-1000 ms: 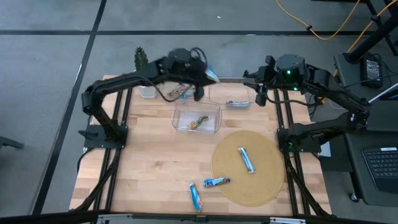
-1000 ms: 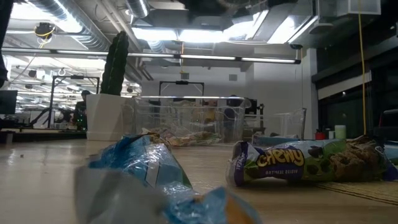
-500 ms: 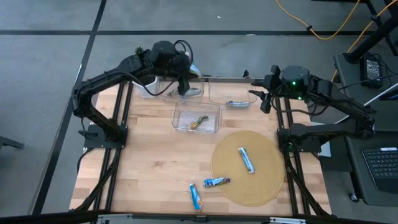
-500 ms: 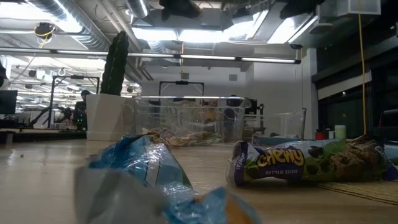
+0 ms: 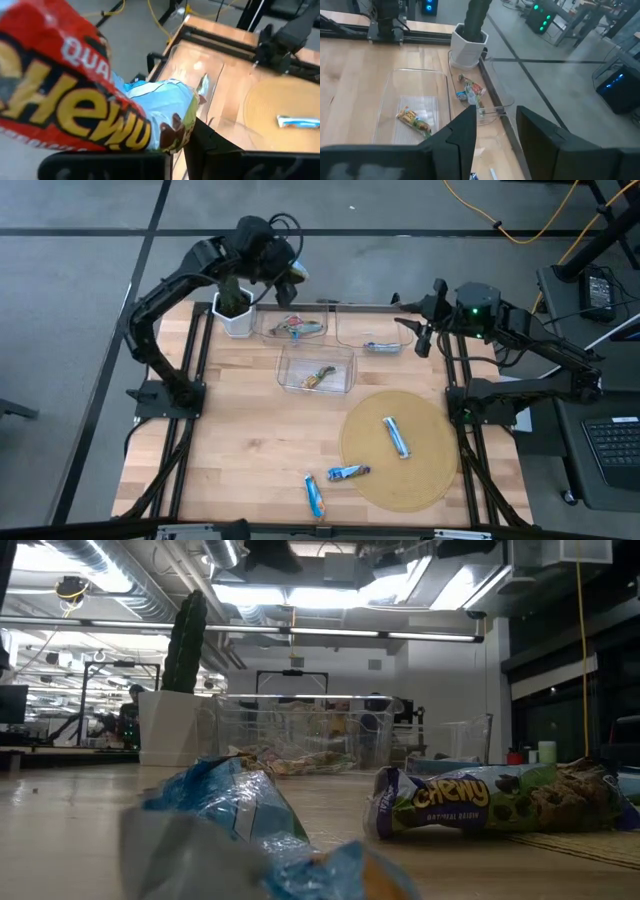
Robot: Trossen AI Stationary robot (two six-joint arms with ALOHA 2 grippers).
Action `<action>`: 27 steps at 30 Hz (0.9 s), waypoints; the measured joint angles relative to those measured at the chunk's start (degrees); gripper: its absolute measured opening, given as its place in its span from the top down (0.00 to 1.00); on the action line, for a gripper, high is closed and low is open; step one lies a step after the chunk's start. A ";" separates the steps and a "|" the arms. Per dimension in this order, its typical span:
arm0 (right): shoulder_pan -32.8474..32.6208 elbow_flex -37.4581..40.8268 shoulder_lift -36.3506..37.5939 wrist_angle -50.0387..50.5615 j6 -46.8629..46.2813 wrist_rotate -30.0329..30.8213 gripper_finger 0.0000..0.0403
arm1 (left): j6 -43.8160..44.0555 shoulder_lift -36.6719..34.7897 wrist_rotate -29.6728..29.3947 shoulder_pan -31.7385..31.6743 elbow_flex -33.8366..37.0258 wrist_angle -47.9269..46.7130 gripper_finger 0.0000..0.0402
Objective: Pick and place Granola Bars by type
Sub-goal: Put the red granola bar into the top left transparent bin
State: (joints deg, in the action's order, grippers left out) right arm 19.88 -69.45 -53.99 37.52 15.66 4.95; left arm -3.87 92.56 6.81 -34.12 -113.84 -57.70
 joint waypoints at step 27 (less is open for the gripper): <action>0.00 0.00 -0.73 3.10 -3.08 0.00 0.65 | -9.94 4.84 -12.22 -7.29 36.52 4.98 0.97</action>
State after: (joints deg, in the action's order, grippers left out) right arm 19.88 -69.45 -54.73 40.62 12.58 4.95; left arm -13.80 97.40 -5.41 -41.41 -77.32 -52.72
